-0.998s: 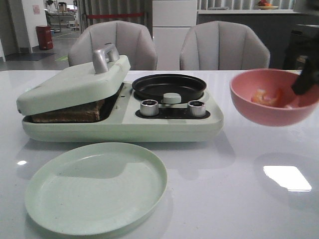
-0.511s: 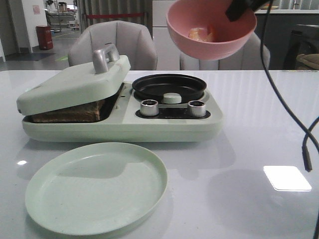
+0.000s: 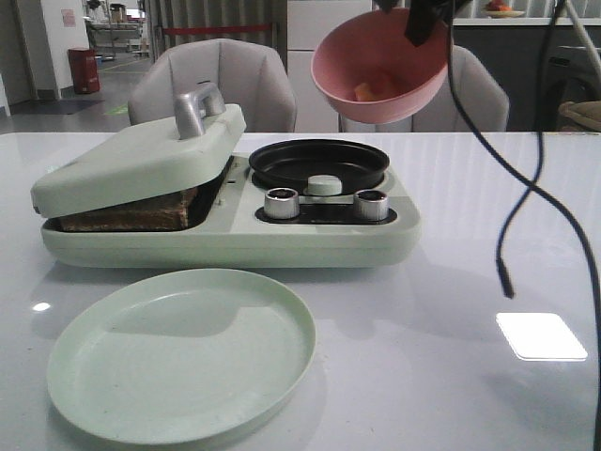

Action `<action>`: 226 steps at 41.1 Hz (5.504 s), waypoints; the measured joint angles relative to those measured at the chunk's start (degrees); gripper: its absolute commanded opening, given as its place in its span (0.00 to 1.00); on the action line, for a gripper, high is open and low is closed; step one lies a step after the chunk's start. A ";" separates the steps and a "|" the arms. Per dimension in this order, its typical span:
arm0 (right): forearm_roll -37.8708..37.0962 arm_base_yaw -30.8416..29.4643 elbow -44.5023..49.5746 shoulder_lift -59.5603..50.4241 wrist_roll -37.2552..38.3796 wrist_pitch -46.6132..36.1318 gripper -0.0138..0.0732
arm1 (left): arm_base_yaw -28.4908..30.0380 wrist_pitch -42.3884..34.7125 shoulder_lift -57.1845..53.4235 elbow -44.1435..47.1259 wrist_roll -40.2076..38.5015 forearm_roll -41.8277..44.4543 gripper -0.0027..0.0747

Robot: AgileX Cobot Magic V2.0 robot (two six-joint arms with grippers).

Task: Make breakfast with bread and shrimp
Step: 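Lift the pink bowl with the right gripper over the frying pan, then tilt the pink bowl with the right gripper to pour shrimp into the pan, then carry the empty pink bowl back and lower it onto the table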

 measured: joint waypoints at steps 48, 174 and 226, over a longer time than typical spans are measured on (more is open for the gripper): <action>-67.03 17.10 -18.26 20.32 14.21 8.99 0.19 | 0.00 0.00 0.00 0.00 0.00 -0.11 0.17; -20.82 -0.36 -17.27 12.25 14.16 20.54 0.19 | 0.00 -0.92 0.00 0.00 0.00 0.00 0.17; 27.76 -22.97 31.26 -3.20 -3.17 -9.20 0.19 | 0.00 -0.92 0.00 0.00 0.00 0.00 0.17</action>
